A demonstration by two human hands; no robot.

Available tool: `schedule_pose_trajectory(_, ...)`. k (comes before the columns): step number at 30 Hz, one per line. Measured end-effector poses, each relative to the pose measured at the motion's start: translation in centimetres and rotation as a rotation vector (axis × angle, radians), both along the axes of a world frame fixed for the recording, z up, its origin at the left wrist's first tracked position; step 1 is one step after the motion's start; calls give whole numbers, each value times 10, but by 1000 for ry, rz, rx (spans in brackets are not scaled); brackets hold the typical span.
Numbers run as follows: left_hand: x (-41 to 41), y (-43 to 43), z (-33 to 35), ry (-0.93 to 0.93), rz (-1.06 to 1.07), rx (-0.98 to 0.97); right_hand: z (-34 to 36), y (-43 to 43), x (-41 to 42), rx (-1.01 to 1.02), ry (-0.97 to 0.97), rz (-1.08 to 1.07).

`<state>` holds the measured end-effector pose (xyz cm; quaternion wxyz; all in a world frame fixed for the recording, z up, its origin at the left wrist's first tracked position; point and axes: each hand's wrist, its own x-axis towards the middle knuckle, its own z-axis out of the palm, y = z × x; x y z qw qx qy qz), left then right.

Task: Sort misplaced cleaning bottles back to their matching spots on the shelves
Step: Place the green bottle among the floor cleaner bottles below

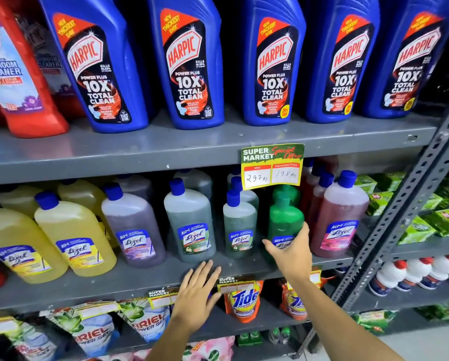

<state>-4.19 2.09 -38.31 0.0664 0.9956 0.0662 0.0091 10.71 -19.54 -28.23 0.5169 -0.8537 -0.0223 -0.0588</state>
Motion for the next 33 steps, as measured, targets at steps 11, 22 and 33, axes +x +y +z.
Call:
schedule_pose_trajectory(11,-1,-1,0,-5,8,14,-1,-12,15,30,-11,27)
schedule_pose_trajectory(22,-2,-4,3,20,20,18,-6,-19,28,53,60,120)
schedule_pose_trajectory(33,-18,-11,61,-395,58,-67,8,-7,-82,133,-427,307)
